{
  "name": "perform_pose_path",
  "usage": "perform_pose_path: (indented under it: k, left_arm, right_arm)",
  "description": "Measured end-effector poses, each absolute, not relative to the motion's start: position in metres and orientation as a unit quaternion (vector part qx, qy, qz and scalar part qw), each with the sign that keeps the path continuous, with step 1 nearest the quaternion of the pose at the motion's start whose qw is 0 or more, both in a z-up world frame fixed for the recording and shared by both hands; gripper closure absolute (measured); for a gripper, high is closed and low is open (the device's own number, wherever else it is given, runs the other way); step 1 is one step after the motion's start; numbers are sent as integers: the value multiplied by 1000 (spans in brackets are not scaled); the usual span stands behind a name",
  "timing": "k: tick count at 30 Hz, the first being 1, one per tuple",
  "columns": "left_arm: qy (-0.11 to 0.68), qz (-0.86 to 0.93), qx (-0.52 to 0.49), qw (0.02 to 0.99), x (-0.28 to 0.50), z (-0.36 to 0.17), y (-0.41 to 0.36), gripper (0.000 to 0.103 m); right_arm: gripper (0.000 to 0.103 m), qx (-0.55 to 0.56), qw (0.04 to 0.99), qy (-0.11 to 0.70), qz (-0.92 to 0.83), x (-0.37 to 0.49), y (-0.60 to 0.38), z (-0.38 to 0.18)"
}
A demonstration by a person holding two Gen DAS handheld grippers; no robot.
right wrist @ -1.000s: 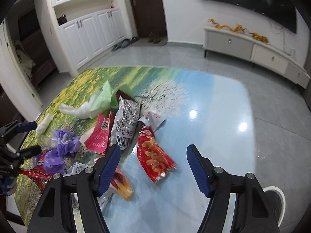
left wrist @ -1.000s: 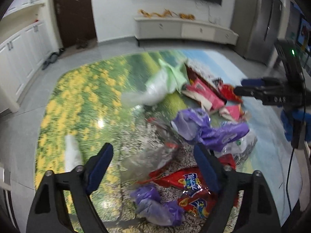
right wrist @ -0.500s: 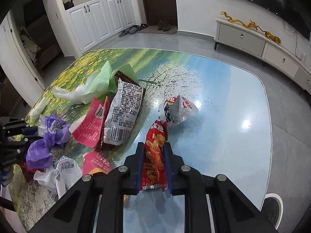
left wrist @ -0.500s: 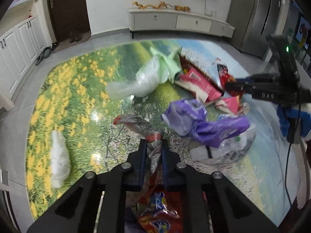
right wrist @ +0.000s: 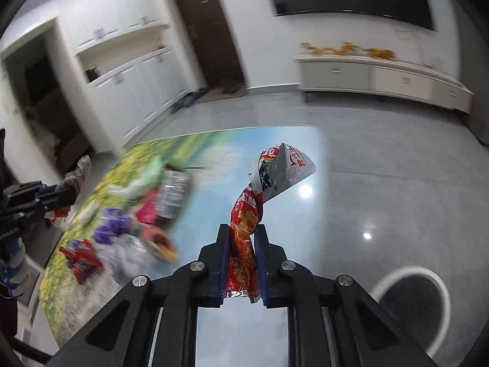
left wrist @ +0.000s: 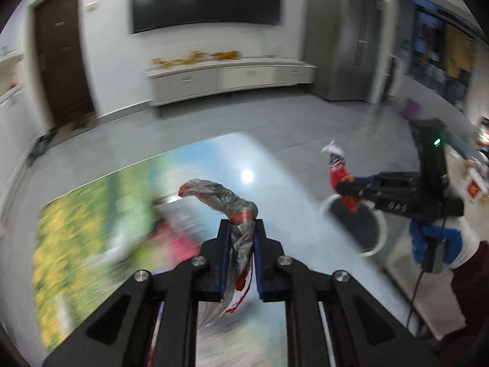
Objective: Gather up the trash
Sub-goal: 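Carry the red chip bag to the bin and open the right tool while the left tool follows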
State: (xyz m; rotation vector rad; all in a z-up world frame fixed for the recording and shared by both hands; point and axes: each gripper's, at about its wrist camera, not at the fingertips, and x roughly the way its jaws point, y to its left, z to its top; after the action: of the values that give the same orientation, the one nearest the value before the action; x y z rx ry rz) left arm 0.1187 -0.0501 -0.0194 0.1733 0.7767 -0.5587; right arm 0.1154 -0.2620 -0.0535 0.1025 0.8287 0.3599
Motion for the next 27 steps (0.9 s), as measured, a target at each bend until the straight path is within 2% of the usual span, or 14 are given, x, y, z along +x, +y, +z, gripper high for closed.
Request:
perform_pose_path:
  k: [9,15,16,19,27]
  left_arm:
    - [418,-383,112,816,138,-62,-256,87]
    - [472,-404,96,778,163,-107,-338,86]
    - [483,-403,89,772,171,-116,-349,81]
    - [494,-402,72,768,175,-127,-361,45]
    - [473,-396,31,787,172,-110,-338,43]
  right_arm:
    - [88,114,869,481,17,82,-432,-121]
    - [85,144,845,514,-21,86,-486,-167]
    - [83,149,843,517,-24,88,-490,-171]
    - [81,157,836,524,-40,96,-503,-177]
    - [78,156,844,510,-61,85,-507,-161]
